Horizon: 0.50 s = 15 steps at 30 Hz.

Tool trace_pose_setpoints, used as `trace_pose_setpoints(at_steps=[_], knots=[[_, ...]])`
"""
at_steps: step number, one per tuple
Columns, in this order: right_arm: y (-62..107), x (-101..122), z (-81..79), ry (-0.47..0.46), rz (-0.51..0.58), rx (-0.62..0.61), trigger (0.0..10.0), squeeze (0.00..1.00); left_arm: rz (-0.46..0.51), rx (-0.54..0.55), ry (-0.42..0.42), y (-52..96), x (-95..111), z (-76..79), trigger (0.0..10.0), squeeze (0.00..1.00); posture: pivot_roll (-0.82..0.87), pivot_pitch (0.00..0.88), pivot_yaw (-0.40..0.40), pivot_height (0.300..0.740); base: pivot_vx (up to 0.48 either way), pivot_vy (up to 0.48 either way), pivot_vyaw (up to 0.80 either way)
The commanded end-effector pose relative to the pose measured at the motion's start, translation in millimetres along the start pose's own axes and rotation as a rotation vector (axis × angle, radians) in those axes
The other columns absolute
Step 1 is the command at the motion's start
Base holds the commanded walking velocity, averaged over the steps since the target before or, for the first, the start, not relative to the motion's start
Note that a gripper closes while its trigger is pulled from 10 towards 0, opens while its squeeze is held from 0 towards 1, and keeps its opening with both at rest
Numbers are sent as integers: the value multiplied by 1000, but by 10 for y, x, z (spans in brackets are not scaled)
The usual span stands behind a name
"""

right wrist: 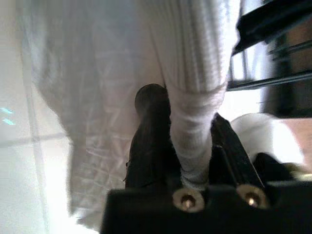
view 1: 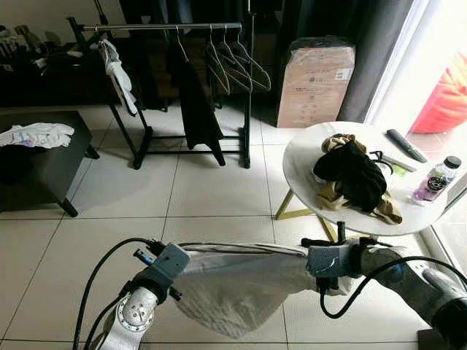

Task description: Hang hanger

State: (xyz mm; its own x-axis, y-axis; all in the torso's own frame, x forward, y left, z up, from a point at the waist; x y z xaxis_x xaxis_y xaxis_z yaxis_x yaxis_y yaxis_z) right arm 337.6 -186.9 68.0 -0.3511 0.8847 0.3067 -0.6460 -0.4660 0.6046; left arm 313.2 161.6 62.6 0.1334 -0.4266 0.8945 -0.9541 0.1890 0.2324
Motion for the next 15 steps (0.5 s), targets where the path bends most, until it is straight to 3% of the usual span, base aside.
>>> trace_pose_setpoints(at_steps=[1, 7, 15], knots=[[310, -577, -147, -138, -206, 45, 0, 0, -82, 159, 9, 154, -254, -483, 0, 0, -95, 171, 21, 740, 0, 0, 0], [327, -539, -382, -28, -178, 193, 0, 0, 28, 171, 28, 154, -73, -553, 0, 0, -93, 180, 20, 740, 0, 0, 0], [403, -580, -485, 69, -167, 260, 0, 0, 21, 178, -5, 187, -103, -668, 0, 0, -92, 186, 19, 740, 0, 0, 0]])
Point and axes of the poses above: a point about 5 cm out from each wrist's last joint towards the gripper, its own y axis pointing back from the gripper into the wrist, its own x axis along the axis of the wrist's last joint, z = x × y, the point moved 4 cm from there along -y, pointing out of the wrist towards the gripper, and after that the axes turned 10 degrees about y, right-handed, at the moved point
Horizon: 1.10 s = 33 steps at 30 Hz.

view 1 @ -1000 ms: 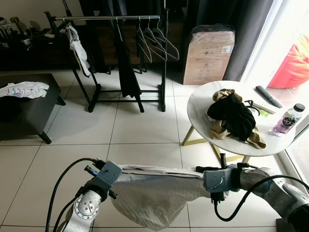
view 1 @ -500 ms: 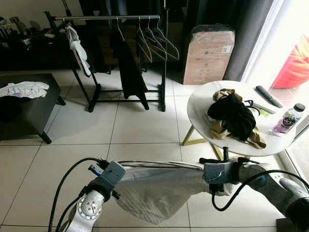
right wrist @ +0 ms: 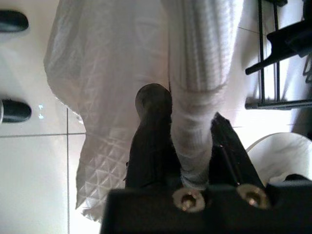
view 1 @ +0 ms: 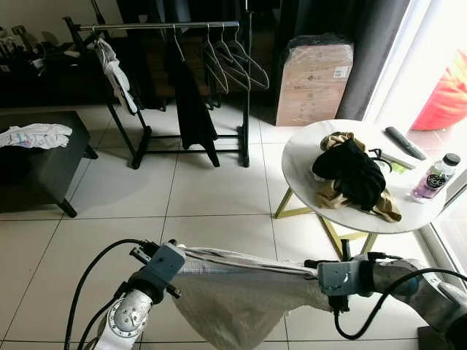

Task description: Hang hanger

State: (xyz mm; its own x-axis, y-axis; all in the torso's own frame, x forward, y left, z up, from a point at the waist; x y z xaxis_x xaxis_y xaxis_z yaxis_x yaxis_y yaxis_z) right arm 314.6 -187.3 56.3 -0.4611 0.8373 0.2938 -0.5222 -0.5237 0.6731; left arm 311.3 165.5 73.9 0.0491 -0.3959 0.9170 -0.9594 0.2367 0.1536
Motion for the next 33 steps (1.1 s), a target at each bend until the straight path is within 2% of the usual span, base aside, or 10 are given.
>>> trace_pose_setpoints(at_steps=[1, 3, 10, 17, 23, 26, 27, 30, 32, 33], knots=[[333, -568, -340, -42, -238, 140, 0, 0, -69, 189, -26, 158, -165, -596, 0, 0, -92, 186, 19, 740, 0, 0, 0], [453, -746, -445, -6, -336, 201, 0, 0, -83, 201, -72, 182, -190, -643, 0, 0, -93, 187, 18, 740, 0, 0, 0], [591, -932, -489, 20, -446, 238, 0, 0, -88, 208, -89, 193, -209, -659, 0, 0, -94, 188, 18, 740, 0, 0, 0], [834, -1193, -502, 49, -594, 274, 0, 0, -86, 206, -171, 198, -216, -683, 0, 0, -93, 189, 19, 740, 0, 0, 0], [971, -1341, -537, 90, -699, 310, 0, 0, -40, 148, -202, 196, -158, -606, 471, 0, -93, 189, 20, 740, 0, 0, 0], [1014, -1411, -555, 64, -767, 307, 0, 0, 24, 63, -231, 191, -60, -474, 863, 0, -91, 186, 20, 740, 0, 0, 0], [1021, -1425, -557, 66, -783, 308, 0, 0, 48, 36, -246, 197, -26, -435, 1882, 0, -89, 183, 20, 740, 0, 0, 0], [1023, -1433, -557, 70, -791, 310, 0, 0, 61, 23, -255, 202, -9, -415, 1882, 0, -89, 183, 20, 740, 0, 0, 0], [1070, -1493, -511, 67, -852, 277, 0, 0, 72, 19, -258, 227, -5, -425, 0, 0, -89, 181, 21, 740, 0, 0, 0], [1133, -1559, -449, 53, -917, 229, 0, 0, 88, -9, -274, 249, 4, -408, 0, 0, -89, 177, 20, 740, 0, 0, 0]])
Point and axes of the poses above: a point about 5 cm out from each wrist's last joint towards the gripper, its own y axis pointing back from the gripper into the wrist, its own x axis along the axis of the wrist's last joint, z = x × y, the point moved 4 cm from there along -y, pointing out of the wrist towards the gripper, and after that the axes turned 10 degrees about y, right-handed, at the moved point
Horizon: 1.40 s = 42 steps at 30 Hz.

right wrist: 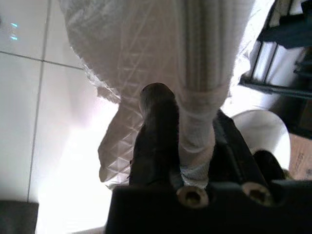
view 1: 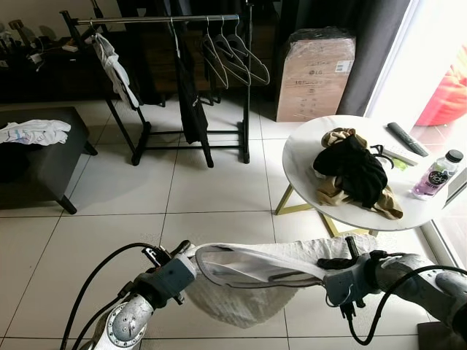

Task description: Hang hanger

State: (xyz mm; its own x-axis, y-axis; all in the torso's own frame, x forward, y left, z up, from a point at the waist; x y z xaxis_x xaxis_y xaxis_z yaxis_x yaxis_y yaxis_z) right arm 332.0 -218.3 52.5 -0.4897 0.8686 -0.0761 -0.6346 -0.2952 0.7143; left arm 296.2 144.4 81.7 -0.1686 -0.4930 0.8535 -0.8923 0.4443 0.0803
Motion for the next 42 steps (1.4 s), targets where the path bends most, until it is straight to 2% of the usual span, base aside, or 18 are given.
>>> trace_pose_setpoints(at_steps=[1, 3, 4, 5, 6, 9, 15, 16, 18, 24, 26, 29, 31, 33, 37, 40, 41, 42], knots=[[764, -1295, -837, -187, -647, 302, 0, 0, -90, 115, -109, 270, -212, -515, 0, 0, -88, 175, 21, 740, 0, 0, 0], [765, -1314, -816, -230, -666, 278, 0, 0, -89, 62, -145, 274, -215, -442, 0, 0, -88, 172, 21, 740, 0, 0, 0], [727, -1295, -783, -299, -664, 241, 0, 0, -86, -11, -213, 280, -221, -347, 0, 0, -87, 169, 21, 740, 0, 0, 0], [694, -1266, -767, -329, -646, 227, 0, 0, -87, -30, -232, 281, -223, -320, 0, 0, -87, 169, 21, 740, 0, 0, 0], [635, -1210, -747, -360, -610, 211, 0, 0, -85, -49, -247, 279, -221, -292, 0, 0, -86, 166, 21, 740, 0, 0, 0], [409, -944, -701, -558, -462, 166, 0, 0, -83, -81, -273, 252, -196, -240, 0, 0, -85, 165, 20, 740, 0, 0, 0], [188, -682, -574, -662, -354, 124, 0, 0, -92, -169, -299, 204, -190, -88, 0, 0, -83, 163, 22, 740, 0, 0, 0], [108, -540, -500, -720, -274, 114, 0, 0, -108, -206, -316, 220, -228, -40, 0, 0, -86, 166, 22, 740, 0, 0, 0], [73, -450, -464, -719, -227, 128, 0, 0, -116, -215, -323, 229, -246, -32, 0, 0, -86, 166, 22, 740, 0, 0, 0], [60, -400, -556, -452, -283, 237, 0, 0, -133, -226, -355, 177, -227, -18, 0, 0, -87, 172, 16, 740, 0, 0, 0], [39, -341, -593, -439, -267, 265, 0, 0, -129, -230, -353, 161, -211, 2, 0, 0, -86, 173, 14, 740, 0, 0, 0], [90, -456, -699, -366, -349, 298, 0, 0, -155, -127, -323, 153, -216, -147, 0, 0, -82, 177, 12, 740, 0, 0, 0], [102, -483, -714, -367, -362, 297, 0, 0, -161, -112, -321, 159, -223, -177, 0, 0, -81, 177, 12, 740, 0, 0, 0], [182, -608, -789, -385, -415, 299, 0, 0, -225, -87, -356, 249, -342, -305, 0, 0, -82, 180, 11, 740, 0, 0, 0], [244, -700, -833, -402, -452, 295, 0, 0, -287, -63, -372, 325, -453, -397, 0, 0, -85, 180, 11, 740, 0, 0, 0], [279, -744, -827, -471, -458, 267, 0, 0, -343, -28, -373, 382, -544, -474, 0, 0, -85, 179, 12, 740, 0, 0, 0], [273, -737, -778, -575, -432, 222, 0, 0, -376, -8, -382, 422, -603, -521, 0, 0, -87, 178, 13, 740, 0, 0, 0], [273, -737, -778, -575, -432, 222, 0, 0, -376, -8, -382, 422, -603, -521, 0, 0, -87, 178, 13, 740, 0, 0, 0]])
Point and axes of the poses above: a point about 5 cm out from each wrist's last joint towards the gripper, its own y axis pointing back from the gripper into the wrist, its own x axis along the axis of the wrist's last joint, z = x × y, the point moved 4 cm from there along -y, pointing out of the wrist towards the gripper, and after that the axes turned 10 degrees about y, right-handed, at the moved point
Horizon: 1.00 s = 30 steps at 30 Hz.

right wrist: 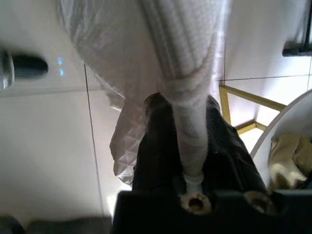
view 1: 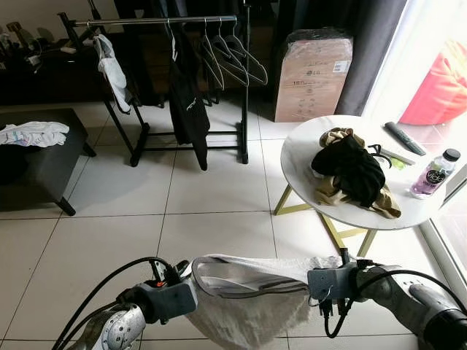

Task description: Hang hanger

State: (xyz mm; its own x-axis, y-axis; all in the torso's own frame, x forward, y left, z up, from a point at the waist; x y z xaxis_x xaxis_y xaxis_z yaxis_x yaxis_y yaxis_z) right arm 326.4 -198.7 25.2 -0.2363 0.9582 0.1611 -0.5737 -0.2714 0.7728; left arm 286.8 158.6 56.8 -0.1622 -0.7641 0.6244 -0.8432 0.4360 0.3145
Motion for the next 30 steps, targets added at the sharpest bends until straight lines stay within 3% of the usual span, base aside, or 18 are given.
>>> trace_pose_setpoints(at_steps=[1, 5, 8, 10, 15, 22, 28, 30], knots=[[433, -1063, -206, -358, -366, 5, 0, 0, -261, 140, -63, 333, -610, -410, 0, 0, -90, 178, 14, 740, 0, 0, 0], [421, -914, 41, -574, -223, -87, 0, 0, -275, 106, -80, 360, -658, -313, 0, 0, -95, 178, 15, 740, 0, 0, 0], [434, -846, 152, -608, -168, -104, 0, 0, -280, 95, -72, 361, -667, -257, 0, 0, -95, 177, 15, 740, 0, 0, 0], [437, -839, 170, -610, -162, -107, 0, 0, -281, 95, -73, 358, -667, -251, 0, 0, -94, 176, 13, 740, 0, 0, 0], [446, -819, 57, -514, -149, -16, 0, 0, -329, 128, -89, 399, -753, -308, 0, 0, -89, 177, 12, 740, 0, 0, 0], [617, -1165, -115, -382, -326, 34, 0, 0, -361, 163, -84, 457, -818, -367, 0, 0, -92, 178, 10, 740, 0, 0, 0], [728, -1294, -141, -375, -375, 42, 0, 0, -389, 179, -93, 480, -858, -405, 0, 0, -91, 178, 11, 740, 0, 0, 0], [769, -1307, -79, -459, -337, 6, 0, 0, -420, 146, -99, 508, -922, -367, 0, 0, -94, 178, 15, 740, 0, 0, 0]])
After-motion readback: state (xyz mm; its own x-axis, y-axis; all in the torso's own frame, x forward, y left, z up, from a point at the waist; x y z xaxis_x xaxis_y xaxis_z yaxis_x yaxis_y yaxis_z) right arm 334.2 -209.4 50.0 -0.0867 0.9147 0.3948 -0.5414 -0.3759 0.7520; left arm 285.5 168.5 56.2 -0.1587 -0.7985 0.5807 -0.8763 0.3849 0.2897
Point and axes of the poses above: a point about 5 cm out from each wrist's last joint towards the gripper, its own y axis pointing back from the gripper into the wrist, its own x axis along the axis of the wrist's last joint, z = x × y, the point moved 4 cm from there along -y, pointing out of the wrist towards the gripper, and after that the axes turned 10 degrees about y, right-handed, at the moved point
